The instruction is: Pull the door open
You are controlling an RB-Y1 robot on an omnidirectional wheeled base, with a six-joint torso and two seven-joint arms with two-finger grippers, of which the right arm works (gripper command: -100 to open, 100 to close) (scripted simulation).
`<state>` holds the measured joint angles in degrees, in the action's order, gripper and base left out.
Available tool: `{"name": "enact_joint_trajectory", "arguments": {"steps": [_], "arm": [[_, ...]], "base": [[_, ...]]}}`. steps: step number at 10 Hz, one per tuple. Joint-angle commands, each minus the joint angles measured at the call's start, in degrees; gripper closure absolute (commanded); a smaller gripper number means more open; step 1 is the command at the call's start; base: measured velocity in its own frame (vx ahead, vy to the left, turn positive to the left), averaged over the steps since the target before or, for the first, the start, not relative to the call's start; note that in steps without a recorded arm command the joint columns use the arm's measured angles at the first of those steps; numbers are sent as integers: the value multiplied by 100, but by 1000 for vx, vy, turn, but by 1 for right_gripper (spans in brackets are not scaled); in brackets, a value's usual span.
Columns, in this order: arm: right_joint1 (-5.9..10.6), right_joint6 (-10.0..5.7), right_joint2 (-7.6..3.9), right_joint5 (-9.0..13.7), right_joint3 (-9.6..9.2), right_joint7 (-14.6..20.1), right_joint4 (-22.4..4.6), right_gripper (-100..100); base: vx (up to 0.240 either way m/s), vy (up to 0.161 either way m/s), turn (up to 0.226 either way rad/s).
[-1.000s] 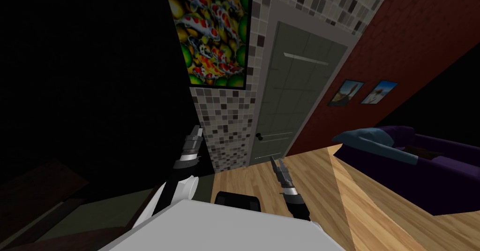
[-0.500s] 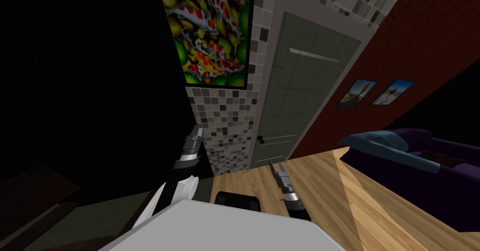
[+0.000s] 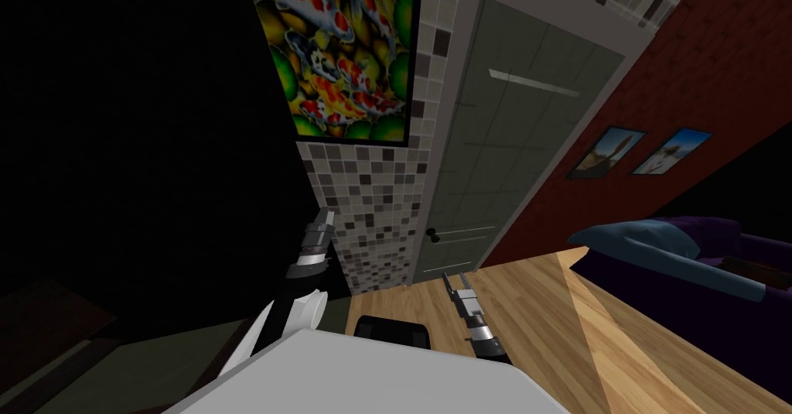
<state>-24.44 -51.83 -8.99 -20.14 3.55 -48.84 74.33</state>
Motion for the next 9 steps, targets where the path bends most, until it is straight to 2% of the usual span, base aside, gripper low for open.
{"name": "enact_joint_trajectory", "arguments": {"steps": [1, 2, 9], "arm": [[33, -92, -29, -71, 30, -174, -195, -100], [49, -174, -46, -153, 53, -356, -378, -100], [109, -489, -107, -472, 143, -1061, -1085, -100]], "base": [[104, -13, 21], [124, -21, 39], [114, -46, 16]]}}
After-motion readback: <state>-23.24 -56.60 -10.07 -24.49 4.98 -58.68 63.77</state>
